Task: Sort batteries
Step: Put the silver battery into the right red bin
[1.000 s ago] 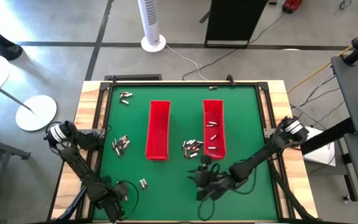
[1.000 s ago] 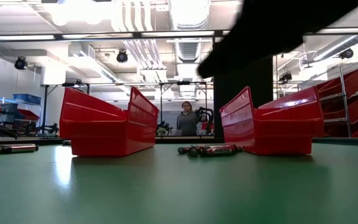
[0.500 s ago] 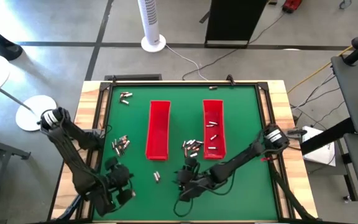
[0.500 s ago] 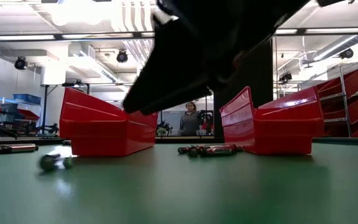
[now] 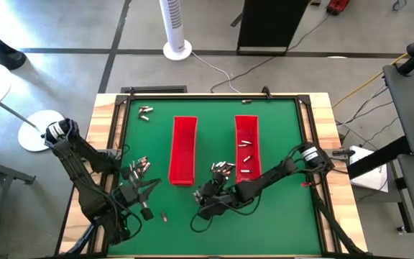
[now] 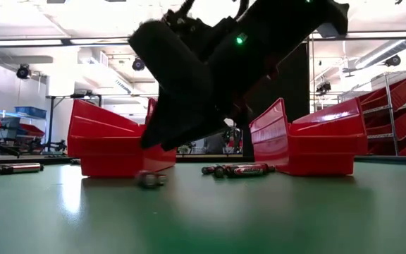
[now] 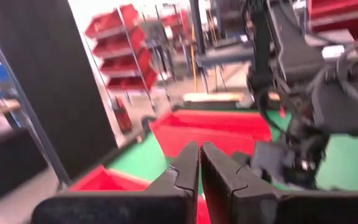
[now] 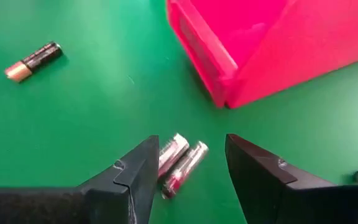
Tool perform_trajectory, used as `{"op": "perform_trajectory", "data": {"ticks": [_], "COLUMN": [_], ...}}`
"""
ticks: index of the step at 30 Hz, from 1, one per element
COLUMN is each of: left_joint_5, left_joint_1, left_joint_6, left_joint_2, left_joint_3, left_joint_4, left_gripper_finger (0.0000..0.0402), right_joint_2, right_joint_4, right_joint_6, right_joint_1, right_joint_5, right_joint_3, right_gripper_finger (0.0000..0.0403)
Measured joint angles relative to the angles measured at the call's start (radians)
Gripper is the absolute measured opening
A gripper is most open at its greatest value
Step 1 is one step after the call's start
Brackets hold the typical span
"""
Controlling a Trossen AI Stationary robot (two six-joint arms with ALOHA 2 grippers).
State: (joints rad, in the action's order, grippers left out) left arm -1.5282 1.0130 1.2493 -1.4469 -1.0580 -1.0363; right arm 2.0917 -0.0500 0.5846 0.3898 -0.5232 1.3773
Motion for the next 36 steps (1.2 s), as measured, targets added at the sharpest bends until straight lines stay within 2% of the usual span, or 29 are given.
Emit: {"op": "perform_trajectory", "data": {"ticks": [3, 8, 14, 21, 25, 31, 36], "left_joint_5": [-0.038, -0.044, -0.044, -0.039, -0.032, 0.006, 0.030], "left_joint_1": [-0.005, -0.022, -0.036, -0.036, -0.036, -0.035, -0.035], "left_joint_6": [-0.011, -0.051, -0.089, -0.164, -0.183, -0.194, -0.211], "left_joint_2": [-0.005, 0.001, 0.014, 0.016, 0.016, 0.015, 0.015], "left_joint_3": [0.000, 0.000, -0.004, -0.026, -0.028, -0.027, -0.026], "left_joint_4": [0.000, -0.001, -0.002, -0.002, -0.008, -0.024, -0.033], "left_gripper_finger": [0.0000, 0.0000, 0.0000, 0.0000, 0.0000, 0.0000, 0.0000], "right_joint_2": [0.000, 0.000, 0.000, -0.002, -0.026, -0.079, -0.076], "right_joint_4": [-0.087, -0.198, -0.207, -0.209, -0.217, -0.337, -0.365], "right_joint_6": [0.002, 0.019, 0.019, 0.093, 0.109, 0.073, 0.061], "right_joint_1": [-0.006, -0.012, -0.012, -0.023, -0.037, -0.043, -0.026], "right_joint_5": [0.000, 0.000, 0.002, 0.010, 0.063, 0.113, 0.123], "right_joint_3": [0.000, 0.000, -0.001, -0.001, 0.018, 0.060, 0.051], "right_gripper_finger": [0.0180, 0.0172, 0.0164, 0.0168, 0.0167, 0.0155, 0.0146]}}
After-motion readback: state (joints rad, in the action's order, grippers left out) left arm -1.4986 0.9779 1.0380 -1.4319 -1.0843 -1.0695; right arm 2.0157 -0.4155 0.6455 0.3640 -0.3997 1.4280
